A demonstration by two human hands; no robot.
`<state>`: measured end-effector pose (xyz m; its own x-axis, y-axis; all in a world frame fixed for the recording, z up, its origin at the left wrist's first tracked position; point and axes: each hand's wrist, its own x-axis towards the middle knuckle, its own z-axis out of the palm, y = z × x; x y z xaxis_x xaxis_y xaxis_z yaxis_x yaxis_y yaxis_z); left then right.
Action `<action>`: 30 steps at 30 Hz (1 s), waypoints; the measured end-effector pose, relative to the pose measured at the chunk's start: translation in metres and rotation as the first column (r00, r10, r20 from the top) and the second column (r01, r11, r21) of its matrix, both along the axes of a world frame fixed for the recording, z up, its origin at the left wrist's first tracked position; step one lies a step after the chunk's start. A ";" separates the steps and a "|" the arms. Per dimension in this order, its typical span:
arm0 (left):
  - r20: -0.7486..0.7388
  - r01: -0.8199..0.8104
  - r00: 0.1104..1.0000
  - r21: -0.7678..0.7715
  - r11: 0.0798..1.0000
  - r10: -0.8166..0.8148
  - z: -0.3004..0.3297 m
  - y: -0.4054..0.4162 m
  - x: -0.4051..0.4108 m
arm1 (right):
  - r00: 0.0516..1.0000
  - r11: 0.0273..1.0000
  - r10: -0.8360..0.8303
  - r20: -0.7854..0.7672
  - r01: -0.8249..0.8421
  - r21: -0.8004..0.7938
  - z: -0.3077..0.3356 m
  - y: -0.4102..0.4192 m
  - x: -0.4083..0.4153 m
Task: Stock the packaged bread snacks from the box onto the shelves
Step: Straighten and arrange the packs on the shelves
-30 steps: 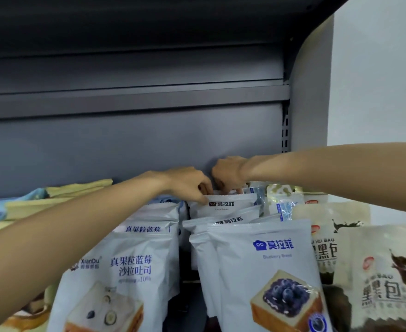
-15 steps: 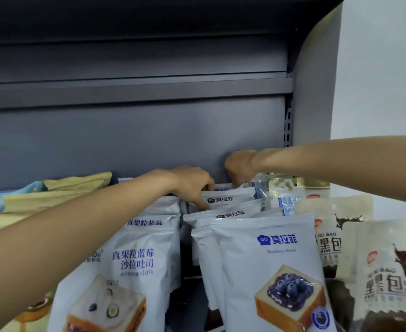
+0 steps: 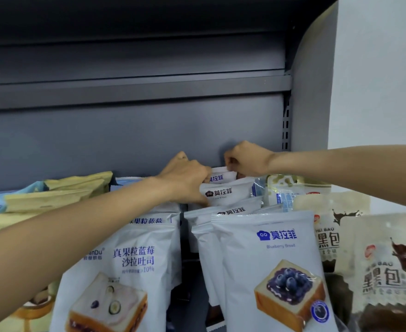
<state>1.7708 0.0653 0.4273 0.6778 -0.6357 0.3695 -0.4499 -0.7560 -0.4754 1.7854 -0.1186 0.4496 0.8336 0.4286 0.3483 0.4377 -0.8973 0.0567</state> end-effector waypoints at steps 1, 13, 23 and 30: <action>0.016 -0.001 1.000 -0.001 1.000 0.001 -0.002 0.000 0.000 | 1.000 1.000 0.001 0.030 -0.001 0.002 -0.002 -0.001 0.000; -0.065 -0.042 0.997 -0.031 0.999 0.040 -0.004 0.002 0.008 | 0.990 0.996 -0.044 -0.132 0.033 -0.079 -0.002 0.003 0.003; -0.343 0.219 0.904 -0.144 0.965 -0.257 0.014 0.011 -0.034 | 0.957 0.913 0.191 -0.218 -0.255 -0.318 0.017 -0.004 -0.068; -0.417 -0.063 0.901 0.158 0.985 0.124 0.003 -0.001 -0.039 | 0.798 0.956 0.032 -0.601 -0.200 -0.215 0.015 0.003 -0.087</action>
<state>1.7319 0.0641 0.4304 0.8091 -0.5853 -0.0521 -0.5623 -0.7456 -0.3577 1.6987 -0.1154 0.4644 0.7776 0.5380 -0.3254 0.5613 -0.8272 -0.0265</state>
